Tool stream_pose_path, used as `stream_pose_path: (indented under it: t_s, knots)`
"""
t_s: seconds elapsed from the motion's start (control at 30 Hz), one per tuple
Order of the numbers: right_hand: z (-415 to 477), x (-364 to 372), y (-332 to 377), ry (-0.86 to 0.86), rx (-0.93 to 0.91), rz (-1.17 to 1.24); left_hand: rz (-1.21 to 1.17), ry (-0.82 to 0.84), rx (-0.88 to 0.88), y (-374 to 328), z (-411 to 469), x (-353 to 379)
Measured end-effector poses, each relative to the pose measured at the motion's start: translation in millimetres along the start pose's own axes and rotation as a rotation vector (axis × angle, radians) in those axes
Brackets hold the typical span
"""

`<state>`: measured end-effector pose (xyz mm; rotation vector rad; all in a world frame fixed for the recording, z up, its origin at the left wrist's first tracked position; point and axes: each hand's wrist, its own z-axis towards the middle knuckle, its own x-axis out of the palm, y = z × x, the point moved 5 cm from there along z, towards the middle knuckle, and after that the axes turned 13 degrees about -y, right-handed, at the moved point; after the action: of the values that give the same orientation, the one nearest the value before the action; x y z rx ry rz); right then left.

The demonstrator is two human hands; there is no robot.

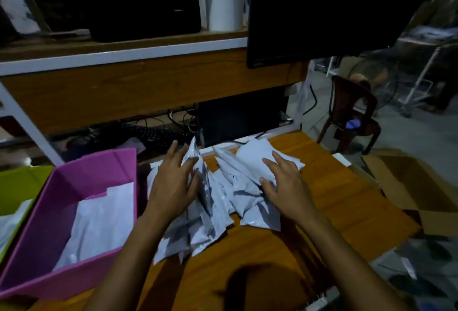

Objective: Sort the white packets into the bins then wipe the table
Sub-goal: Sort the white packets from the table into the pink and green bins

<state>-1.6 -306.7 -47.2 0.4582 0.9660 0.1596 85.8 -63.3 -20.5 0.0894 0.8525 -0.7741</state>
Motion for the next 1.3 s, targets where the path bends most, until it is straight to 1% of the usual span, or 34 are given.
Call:
stream_pose_path:
  t_s: [0.07, 0.17, 0.27, 0.37, 0.43, 0.5, 0.6, 0.63, 0.67, 0.73, 0.83, 0.93, 1.03, 1.13, 1.2, 1.3]
  knots:
    - [25, 13, -17, 0.033, -0.013, -0.012, 0.020, 0.010, 0.020, -4, 19, 14]
    - [62, 37, -48, 0.080, -0.029, -0.059, -0.017, 0.032, 0.031, -16, 46, 43]
    - [95, 69, -81, 0.158, -0.045, -0.112, -0.075, 0.116, -0.009, -35, 68, 88]
    - [116, 104, -107, 0.232, -0.171, -0.135, -0.109, 0.228, -0.112, -48, 86, 144]
    - [125, 127, -122, 0.264, -0.273, -0.123, -0.067, 0.284, -0.183, -55, 96, 179]
    - [132, 144, -132, 0.296, -0.329, -0.153, 0.024, 0.342, -0.281, -57, 100, 213]
    - [134, 166, -150, 0.380, -0.346, -0.233, 0.190, 0.491, -0.525, -49, 83, 253]
    - [131, 172, -156, 0.407, -0.340, -0.237, 0.206, 0.538, -0.611, -45, 75, 264]
    - [127, 178, -162, 0.432, -0.322, -0.225, 0.212, 0.562, -0.658, -42, 66, 274]
    - [117, 186, -167, 0.434, -0.306, -0.224, 0.246, 0.570, -0.645, -40, 56, 283]
    - [113, 196, -171, 0.389, -0.311, -0.256, 0.275, 0.541, -0.606, -39, 56, 283]
    - [120, 193, -165, 0.328, -0.322, -0.221, 0.249, 0.572, -0.553, -36, 58, 284]
    - [127, 190, -162, 0.378, -0.282, -0.255, 0.195, 0.552, -0.455, -21, 55, 291]
    - [135, 174, -154, 0.300, -0.225, -0.187, 0.143, 0.459, -0.379, -28, 66, 267]
    - [139, 155, -147, 0.197, -0.180, -0.134, 0.097, 0.362, -0.323, -40, 77, 238]
    - [137, 120, -125, 0.091, -0.075, -0.079, 0.007, 0.208, -0.236, -47, 88, 199]
